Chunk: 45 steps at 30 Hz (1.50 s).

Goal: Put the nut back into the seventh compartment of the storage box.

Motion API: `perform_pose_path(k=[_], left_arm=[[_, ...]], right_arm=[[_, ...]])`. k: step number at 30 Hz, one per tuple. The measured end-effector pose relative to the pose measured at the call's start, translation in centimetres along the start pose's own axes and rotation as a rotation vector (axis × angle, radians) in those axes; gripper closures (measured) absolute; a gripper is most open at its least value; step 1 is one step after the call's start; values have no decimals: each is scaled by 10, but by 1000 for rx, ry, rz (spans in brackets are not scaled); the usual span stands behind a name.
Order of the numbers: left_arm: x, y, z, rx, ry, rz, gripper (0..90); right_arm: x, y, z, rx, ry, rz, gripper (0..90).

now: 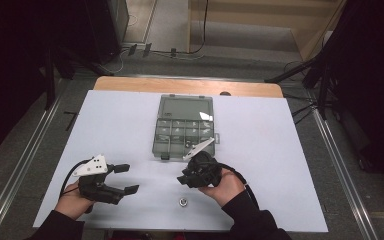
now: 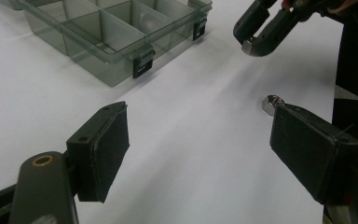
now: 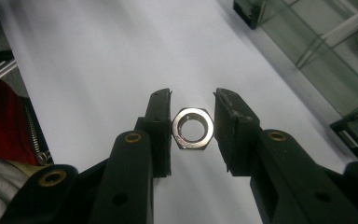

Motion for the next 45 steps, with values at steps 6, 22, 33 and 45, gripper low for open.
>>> perform_pose_path(k=[6, 22, 33, 45], left_arm=[[-1, 1, -1, -8, 8, 6, 198], [-6, 1, -4, 19, 7, 9, 198], [-5, 2, -6, 7, 13, 14, 198], [-6, 1, -6, 13, 11, 7, 198]], right_arm=[[-11, 9, 5, -28, -16, -26, 693], [-38, 23, 23, -86, -42, -76, 693], [-51, 20, 39, -93, -37, -100, 693], [-67, 5, 49, -104, -25, -138, 692]])
Point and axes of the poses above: each handheld gripper's, and its own axes: y roughly backward along the jaws, z roughly out of its top, x roughly to its left, the point moved 1 cm from there along -y, roughly forward along the jaws, and after that the axes turned 8 degrees about -x, right-handed, at the moved point
